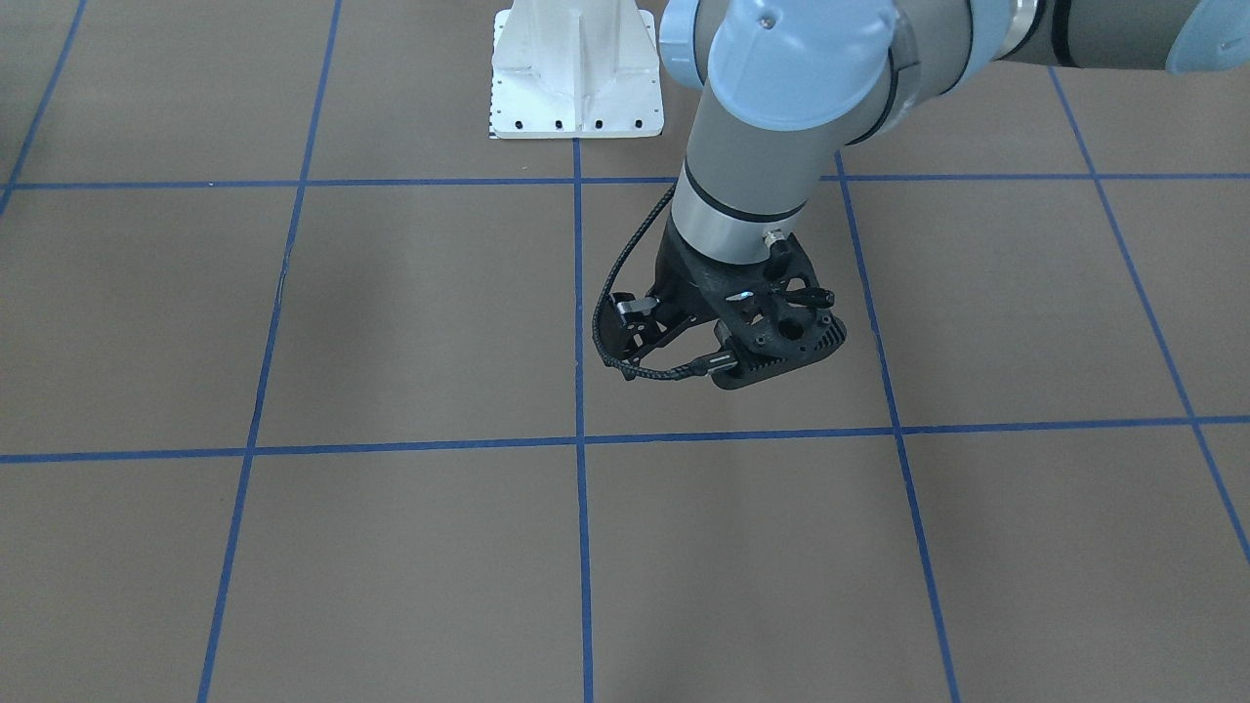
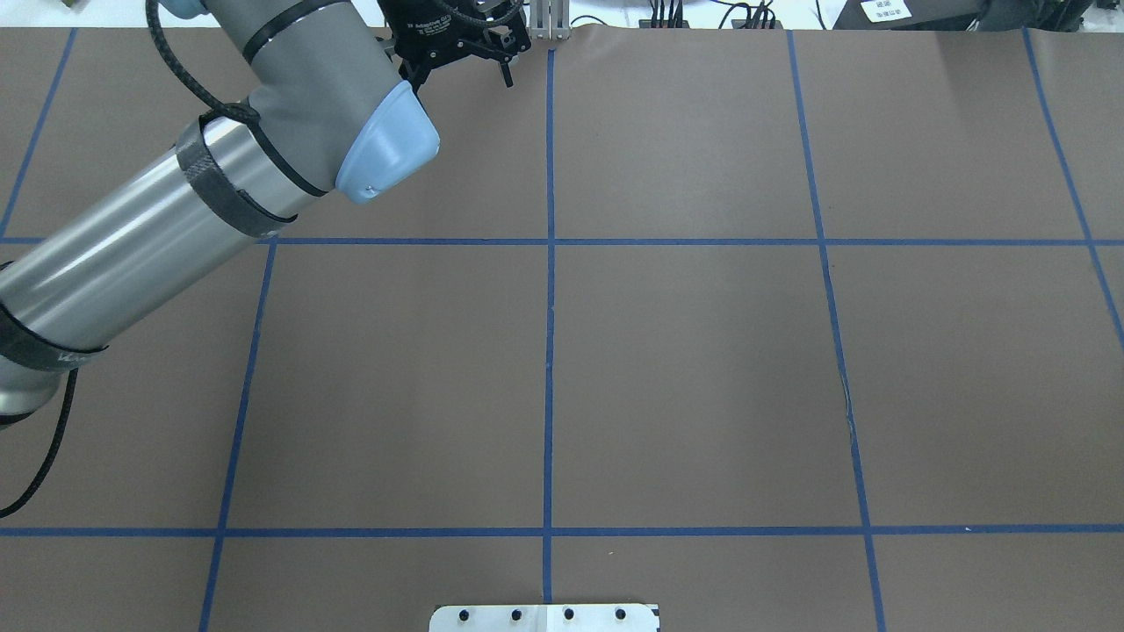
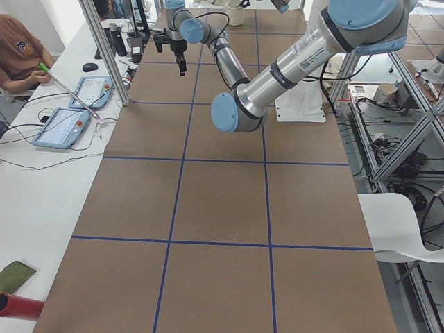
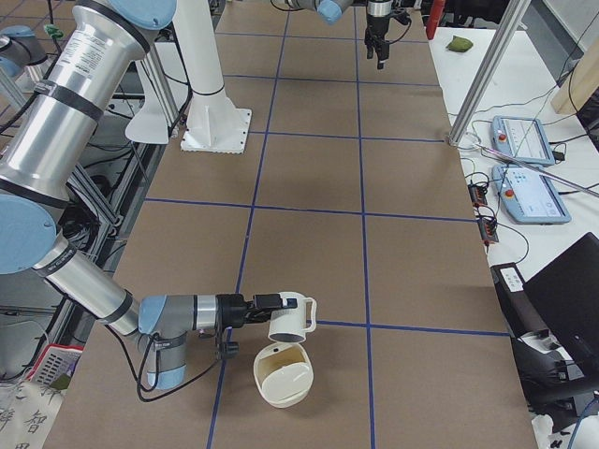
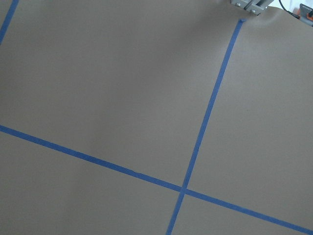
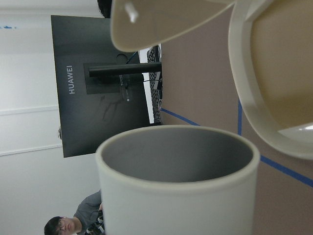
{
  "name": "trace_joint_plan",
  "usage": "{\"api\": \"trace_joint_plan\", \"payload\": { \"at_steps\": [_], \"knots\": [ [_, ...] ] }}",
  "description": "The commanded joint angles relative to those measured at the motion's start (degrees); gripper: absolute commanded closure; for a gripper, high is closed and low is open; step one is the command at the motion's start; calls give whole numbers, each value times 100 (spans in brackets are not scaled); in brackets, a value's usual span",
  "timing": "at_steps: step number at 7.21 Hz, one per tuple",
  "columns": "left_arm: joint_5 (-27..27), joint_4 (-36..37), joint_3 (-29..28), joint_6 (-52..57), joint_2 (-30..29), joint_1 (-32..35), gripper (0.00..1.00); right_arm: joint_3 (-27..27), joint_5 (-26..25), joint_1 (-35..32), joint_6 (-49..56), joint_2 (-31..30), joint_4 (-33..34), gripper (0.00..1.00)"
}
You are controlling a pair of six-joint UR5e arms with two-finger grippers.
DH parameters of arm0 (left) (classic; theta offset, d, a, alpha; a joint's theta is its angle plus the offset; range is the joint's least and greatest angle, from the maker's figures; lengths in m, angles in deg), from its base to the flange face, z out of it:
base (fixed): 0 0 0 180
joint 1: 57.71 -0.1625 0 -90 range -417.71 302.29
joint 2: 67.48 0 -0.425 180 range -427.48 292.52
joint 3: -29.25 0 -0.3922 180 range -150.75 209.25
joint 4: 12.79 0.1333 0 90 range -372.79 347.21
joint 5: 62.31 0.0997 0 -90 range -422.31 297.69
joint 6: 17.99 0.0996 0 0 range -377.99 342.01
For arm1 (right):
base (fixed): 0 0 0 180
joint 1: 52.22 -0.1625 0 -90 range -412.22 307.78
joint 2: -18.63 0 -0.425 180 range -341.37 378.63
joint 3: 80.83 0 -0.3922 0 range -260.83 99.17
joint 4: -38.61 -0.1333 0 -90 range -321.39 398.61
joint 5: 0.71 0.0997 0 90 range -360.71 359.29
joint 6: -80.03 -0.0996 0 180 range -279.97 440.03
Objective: Left arm hands cup to right arm to dump lemon
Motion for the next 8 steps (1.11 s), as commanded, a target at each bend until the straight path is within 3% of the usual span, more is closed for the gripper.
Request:
{"api": "trace_joint_plan", "payload": {
  "at_steps": [1, 3, 8],
  "knots": [
    [23, 6, 13, 15, -1, 88, 0, 333, 7, -85, -595, 15, -298, 92],
    [32, 15, 66, 15, -1, 176, 0, 1001, 24, -94, -1201, 120, -1045, 91],
    [261, 85, 198, 15, 8, 203, 0, 1188, -11, -260, -1624, 507, -1189, 89]
  ]
}}
